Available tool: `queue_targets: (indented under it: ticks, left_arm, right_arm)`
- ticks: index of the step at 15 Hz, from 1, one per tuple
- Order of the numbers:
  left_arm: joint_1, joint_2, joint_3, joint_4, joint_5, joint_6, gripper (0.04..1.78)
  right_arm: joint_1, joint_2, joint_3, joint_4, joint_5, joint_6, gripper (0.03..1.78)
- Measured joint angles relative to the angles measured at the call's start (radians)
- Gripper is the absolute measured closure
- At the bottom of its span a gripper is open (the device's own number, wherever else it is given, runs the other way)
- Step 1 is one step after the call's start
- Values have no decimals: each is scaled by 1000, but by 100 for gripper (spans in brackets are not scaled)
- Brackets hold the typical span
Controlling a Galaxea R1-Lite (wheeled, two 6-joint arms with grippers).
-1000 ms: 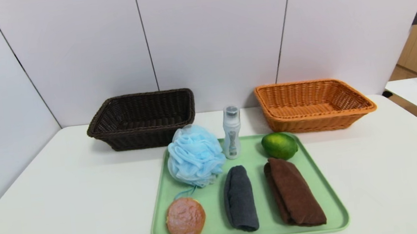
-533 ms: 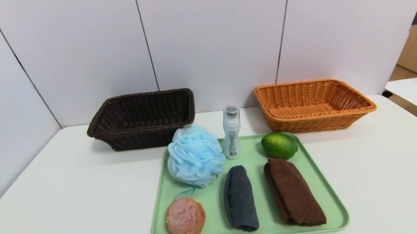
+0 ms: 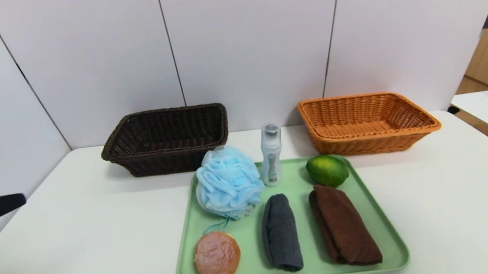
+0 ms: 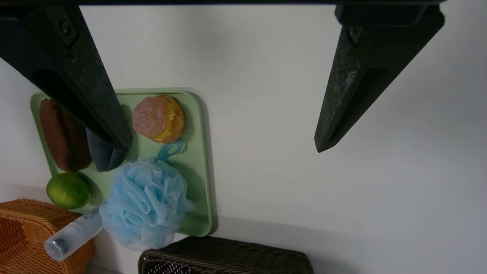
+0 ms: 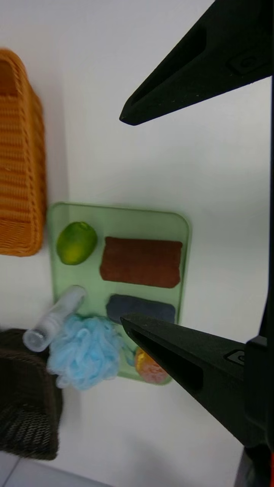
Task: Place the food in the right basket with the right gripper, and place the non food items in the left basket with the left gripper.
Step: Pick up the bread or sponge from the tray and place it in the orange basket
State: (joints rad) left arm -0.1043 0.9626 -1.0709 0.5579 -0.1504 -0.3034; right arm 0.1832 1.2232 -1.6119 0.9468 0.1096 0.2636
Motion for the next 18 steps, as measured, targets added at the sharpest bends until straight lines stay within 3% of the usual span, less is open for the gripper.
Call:
queue_targets:
  ticks: [3, 6, 10, 12, 14, 18]
  left_arm:
    - [-183, 185, -204, 164, 100, -54, 13]
    - [-344, 327, -358, 328, 178, -189, 13]
    - [-373, 342, -315, 359, 189, -220, 13]
    - [-374, 303, -264, 356, 191, -220, 13]
    - [-373, 254, -216, 356, 196, -221, 13]
    - [-364, 159, -140, 355, 215, -223, 13]
  right_arm:
    - [164, 216, -147, 122, -58, 146, 10]
    - [322, 360, -261, 161, -67, 289, 10]
    - [564, 499, -333, 111, -57, 544, 10]
    - [641, 547, -340, 45, -18, 643, 10]
    - [689, 578, -342, -4, 37, 691, 10]
    - [783, 631, -343, -28, 65, 769, 10]
